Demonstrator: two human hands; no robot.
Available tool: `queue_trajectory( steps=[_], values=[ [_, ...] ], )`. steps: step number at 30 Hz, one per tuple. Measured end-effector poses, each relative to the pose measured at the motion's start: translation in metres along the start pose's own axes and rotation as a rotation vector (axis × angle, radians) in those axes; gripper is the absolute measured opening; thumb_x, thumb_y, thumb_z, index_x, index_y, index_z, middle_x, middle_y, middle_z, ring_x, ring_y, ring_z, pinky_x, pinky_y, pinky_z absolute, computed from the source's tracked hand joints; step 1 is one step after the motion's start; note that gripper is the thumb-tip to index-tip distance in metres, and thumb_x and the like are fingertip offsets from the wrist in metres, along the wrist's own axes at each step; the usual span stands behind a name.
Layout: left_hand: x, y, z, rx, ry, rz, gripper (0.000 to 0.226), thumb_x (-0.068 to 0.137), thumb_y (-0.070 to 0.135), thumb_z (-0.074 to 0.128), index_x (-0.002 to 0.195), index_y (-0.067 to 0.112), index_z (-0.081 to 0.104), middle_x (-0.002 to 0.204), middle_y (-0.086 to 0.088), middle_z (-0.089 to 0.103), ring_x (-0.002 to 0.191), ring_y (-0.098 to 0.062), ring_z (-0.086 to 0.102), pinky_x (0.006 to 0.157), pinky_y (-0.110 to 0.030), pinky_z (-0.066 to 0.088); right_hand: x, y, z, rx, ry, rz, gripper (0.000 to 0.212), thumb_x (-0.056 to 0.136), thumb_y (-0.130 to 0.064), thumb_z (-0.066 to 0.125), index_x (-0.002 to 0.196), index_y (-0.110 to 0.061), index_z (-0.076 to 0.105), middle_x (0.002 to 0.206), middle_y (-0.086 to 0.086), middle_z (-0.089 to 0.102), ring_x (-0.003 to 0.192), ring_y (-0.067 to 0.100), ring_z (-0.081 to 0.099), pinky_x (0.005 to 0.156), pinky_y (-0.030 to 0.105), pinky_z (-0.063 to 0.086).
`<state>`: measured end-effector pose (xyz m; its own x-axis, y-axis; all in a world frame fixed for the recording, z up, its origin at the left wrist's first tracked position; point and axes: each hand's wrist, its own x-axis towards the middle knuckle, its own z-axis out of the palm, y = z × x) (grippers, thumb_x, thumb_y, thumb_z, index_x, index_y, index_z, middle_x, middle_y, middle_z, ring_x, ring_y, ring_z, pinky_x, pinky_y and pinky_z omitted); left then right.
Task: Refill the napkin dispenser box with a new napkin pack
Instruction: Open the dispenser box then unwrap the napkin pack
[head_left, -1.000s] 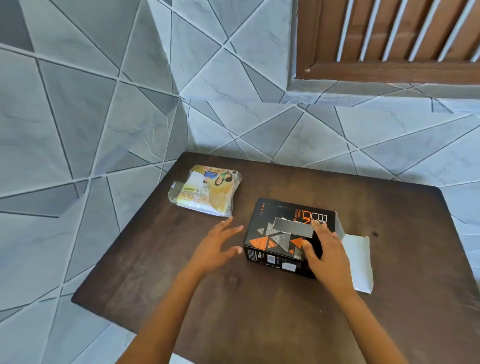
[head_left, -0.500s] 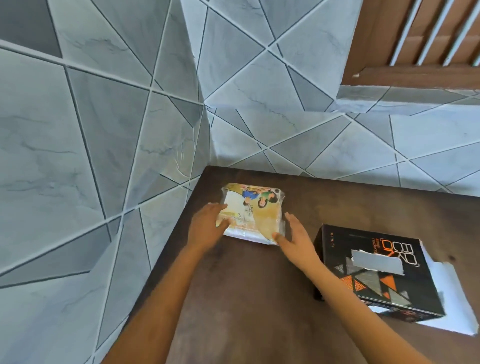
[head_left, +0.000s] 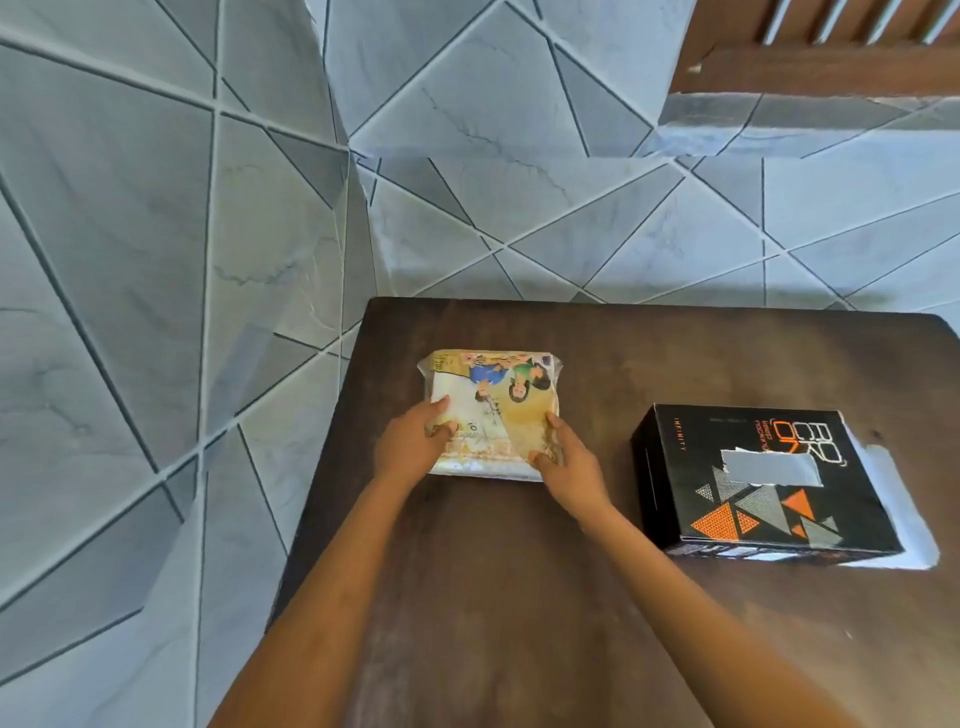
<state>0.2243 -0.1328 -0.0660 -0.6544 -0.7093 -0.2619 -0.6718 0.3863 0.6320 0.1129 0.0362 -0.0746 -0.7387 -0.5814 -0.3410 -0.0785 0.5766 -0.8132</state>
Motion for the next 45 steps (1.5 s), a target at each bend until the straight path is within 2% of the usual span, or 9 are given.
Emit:
queue_trajectory(
  steps=[14,20,24,28,32,34,39,42,45],
  values=[
    [-0.151,-0.013,0.035,0.033,0.005,-0.149,0.044,0.088,0.033,0.058,0.130,0.023,0.052,0.134,-0.009,0.054,0.115,-0.027,0.057,0.097,-0.043,0.048,-0.126,0.071,-0.016,-0.020,-0.148,-0.121,0.062,0.085,-0.013,0.058,0.141,-0.019,0.031,0.143,0.006,0.044,0.128,0.021,0.045,0.106,0.039,0.040],
    [-0.248,0.014,0.084,0.229,-0.013,-0.141,0.044,0.092,0.038,0.049,0.131,0.018,0.049,0.134,-0.011,0.054,0.120,-0.025,0.052,0.104,-0.036,0.040,-0.186,0.120,-0.069,-0.111,-0.213,-0.158,0.060,0.085,-0.009,0.057,0.139,-0.020,0.034,0.144,0.004,0.042,0.130,0.021,0.042,0.107,0.031,0.036],
    [-0.283,0.054,0.108,0.511,-0.062,-0.086,0.040,0.091,0.041,0.047,0.121,0.016,0.057,0.124,-0.008,0.061,0.113,-0.023,0.055,0.094,-0.035,0.044,-0.210,0.152,-0.101,-0.208,-0.151,-0.174,0.057,0.085,-0.015,0.056,0.137,-0.024,0.037,0.143,0.007,0.043,0.127,0.026,0.042,0.107,0.036,0.036],
    [-0.315,0.090,0.147,0.592,-0.176,-0.001,0.038,0.090,0.041,0.046,0.109,0.012,0.061,0.114,-0.007,0.063,0.109,-0.025,0.057,0.087,-0.034,0.045,-0.227,0.172,-0.129,-0.483,0.051,-0.162,0.062,0.084,-0.028,0.055,0.141,-0.025,0.029,0.155,0.012,0.016,0.142,0.035,0.012,0.115,0.048,0.015],
    [-0.330,0.119,0.181,0.396,-0.277,0.067,0.028,0.086,0.038,0.051,0.075,0.014,0.062,0.074,-0.002,0.060,0.090,-0.025,0.060,0.062,-0.029,0.038,-0.246,0.182,-0.140,-0.556,0.082,-0.294,0.068,0.082,-0.042,0.038,0.144,-0.018,0.021,0.155,0.015,0.010,0.144,0.034,0.004,0.117,0.045,0.007],
    [-0.329,0.126,0.186,0.272,-0.267,0.111,0.025,0.087,0.036,0.052,0.094,0.021,0.070,0.086,0.000,0.070,0.089,-0.020,0.062,0.067,-0.027,0.045,-0.249,0.188,-0.142,-0.513,-0.043,-0.275,0.064,0.090,-0.041,0.037,0.145,-0.016,0.015,0.157,0.009,0.006,0.145,0.025,0.003,0.117,0.036,0.008],
    [-0.314,0.124,0.173,0.317,0.113,0.241,0.031,0.091,0.035,0.049,0.120,0.027,0.059,0.117,0.002,0.063,0.103,-0.015,0.057,0.077,-0.025,0.044,-0.249,0.194,-0.152,-0.469,-0.205,-0.240,0.066,0.094,-0.042,0.037,0.146,-0.016,0.005,0.158,0.001,-0.004,0.145,0.016,-0.001,0.117,0.031,0.006],
    [-0.298,0.111,0.175,0.389,-0.101,0.228,0.053,0.088,0.039,0.054,0.138,0.029,0.039,0.150,0.000,0.034,0.134,-0.021,0.034,0.106,-0.037,0.035,-0.247,0.194,-0.156,-0.481,-0.197,-0.238,0.069,0.091,-0.045,0.043,0.146,-0.020,0.009,0.158,-0.004,0.001,0.144,0.015,0.005,0.116,0.033,0.016],
    [-0.289,0.104,0.181,0.403,-0.234,0.214,0.061,0.088,0.045,0.052,0.143,0.034,0.027,0.157,0.004,0.016,0.143,-0.019,0.019,0.110,-0.039,0.032,-0.246,0.190,-0.157,-0.483,-0.112,-0.239,0.073,0.085,-0.045,0.054,0.144,-0.021,0.018,0.156,-0.006,0.014,0.141,0.014,0.021,0.111,0.032,0.028]
  ],
)
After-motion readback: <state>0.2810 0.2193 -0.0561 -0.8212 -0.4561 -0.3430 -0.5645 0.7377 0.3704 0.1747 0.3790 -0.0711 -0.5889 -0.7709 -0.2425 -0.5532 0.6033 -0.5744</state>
